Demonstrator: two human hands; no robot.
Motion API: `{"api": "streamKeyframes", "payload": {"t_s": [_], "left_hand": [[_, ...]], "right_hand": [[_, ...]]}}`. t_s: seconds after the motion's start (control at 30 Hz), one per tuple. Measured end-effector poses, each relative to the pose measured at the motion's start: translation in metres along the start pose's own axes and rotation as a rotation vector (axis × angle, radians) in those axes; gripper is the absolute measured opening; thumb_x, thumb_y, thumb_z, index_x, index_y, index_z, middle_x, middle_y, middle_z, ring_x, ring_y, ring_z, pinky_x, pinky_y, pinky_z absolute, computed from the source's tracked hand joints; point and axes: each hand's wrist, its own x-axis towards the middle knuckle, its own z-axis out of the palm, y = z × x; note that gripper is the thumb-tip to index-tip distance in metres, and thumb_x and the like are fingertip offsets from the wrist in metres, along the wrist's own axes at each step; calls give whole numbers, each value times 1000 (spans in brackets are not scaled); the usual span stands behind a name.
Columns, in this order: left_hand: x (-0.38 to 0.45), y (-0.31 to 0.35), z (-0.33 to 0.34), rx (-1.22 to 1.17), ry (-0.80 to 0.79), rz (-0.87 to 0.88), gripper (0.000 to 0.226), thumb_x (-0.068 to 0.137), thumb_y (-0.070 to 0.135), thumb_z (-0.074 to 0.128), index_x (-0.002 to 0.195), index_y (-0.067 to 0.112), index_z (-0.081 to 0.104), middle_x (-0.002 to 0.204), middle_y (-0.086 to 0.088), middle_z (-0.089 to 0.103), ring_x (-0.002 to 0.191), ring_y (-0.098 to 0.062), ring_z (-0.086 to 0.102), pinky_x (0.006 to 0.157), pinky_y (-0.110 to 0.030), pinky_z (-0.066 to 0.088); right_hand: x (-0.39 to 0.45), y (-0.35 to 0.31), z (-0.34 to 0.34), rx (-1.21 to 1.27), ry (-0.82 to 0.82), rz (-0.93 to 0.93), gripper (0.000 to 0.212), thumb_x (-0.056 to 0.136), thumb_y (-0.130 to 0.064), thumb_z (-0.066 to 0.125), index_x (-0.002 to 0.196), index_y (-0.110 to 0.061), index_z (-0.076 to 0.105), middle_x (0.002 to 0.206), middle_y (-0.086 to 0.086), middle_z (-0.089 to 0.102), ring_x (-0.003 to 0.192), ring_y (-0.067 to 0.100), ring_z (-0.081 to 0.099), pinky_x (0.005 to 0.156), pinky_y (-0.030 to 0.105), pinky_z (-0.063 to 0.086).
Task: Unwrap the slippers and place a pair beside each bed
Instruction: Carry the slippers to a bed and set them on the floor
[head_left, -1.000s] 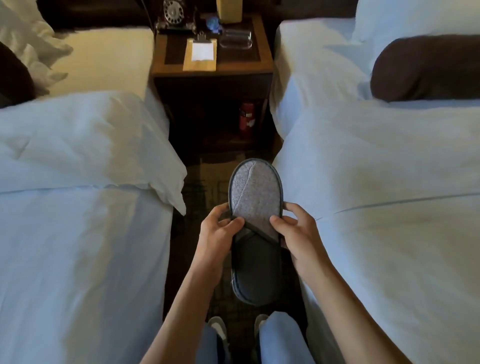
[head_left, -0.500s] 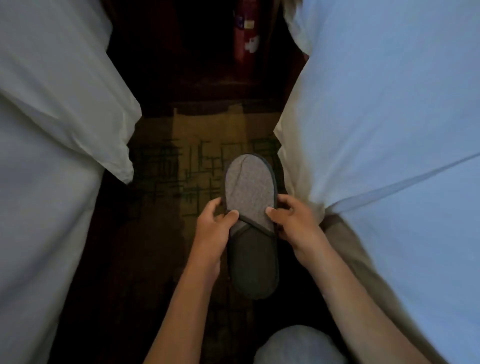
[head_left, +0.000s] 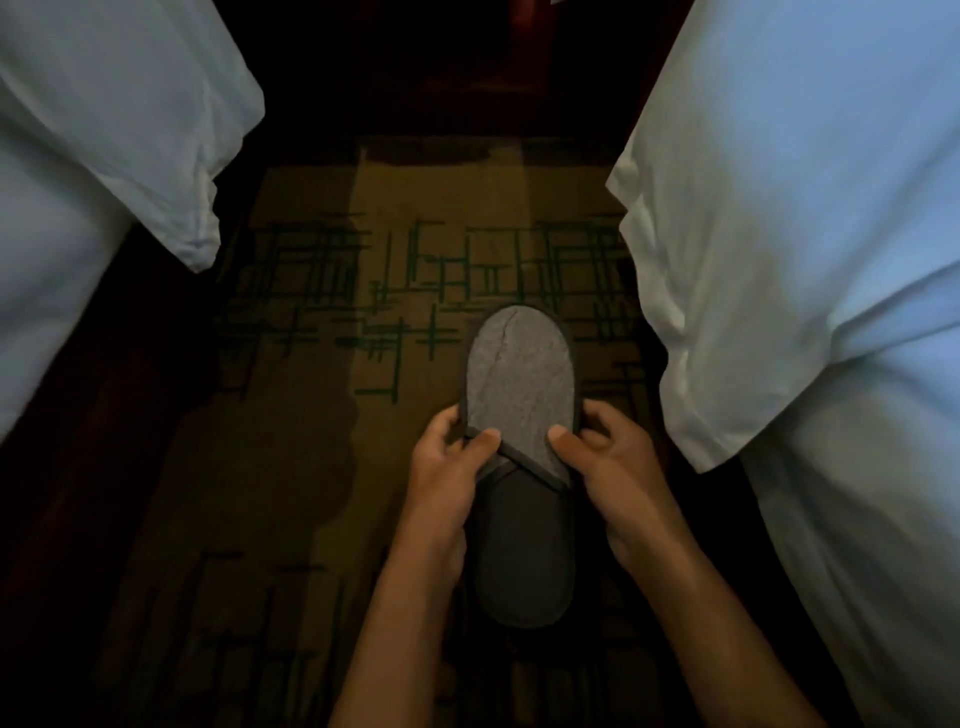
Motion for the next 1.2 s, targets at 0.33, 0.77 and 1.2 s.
{"api": "streamKeyframes", "payload": {"t_s": [0.33,0.77,1.2], "left_hand": [[-20,-5,-8,107,-141,145,26,92,17,66,109,34,58,97,2,76,85,-16,76,67,-33,61],[-27,-8,-19,70,-328,116,36,88,21,66,123,23,56,121,-5,69,99,-18,71,68,-28,57],[-21,-15,-24,-6,-189,0,99,61,26,82,148,33,34,117,-11,70,94,-20,72,59,-23,56]], "right_hand": [[-11,2,14,-354,-48,-109,78,83,-49,67,149,-17,39,143,4,53,129,21,54,104,43,49],[-19,23,-7,209,-430,81,61,86,-40,70,139,-14,54,130,16,66,121,36,62,106,55,44],[-20,24,-10,217,-399,127,63,78,-31,73,136,-14,55,122,13,71,109,29,71,82,38,59]]}}
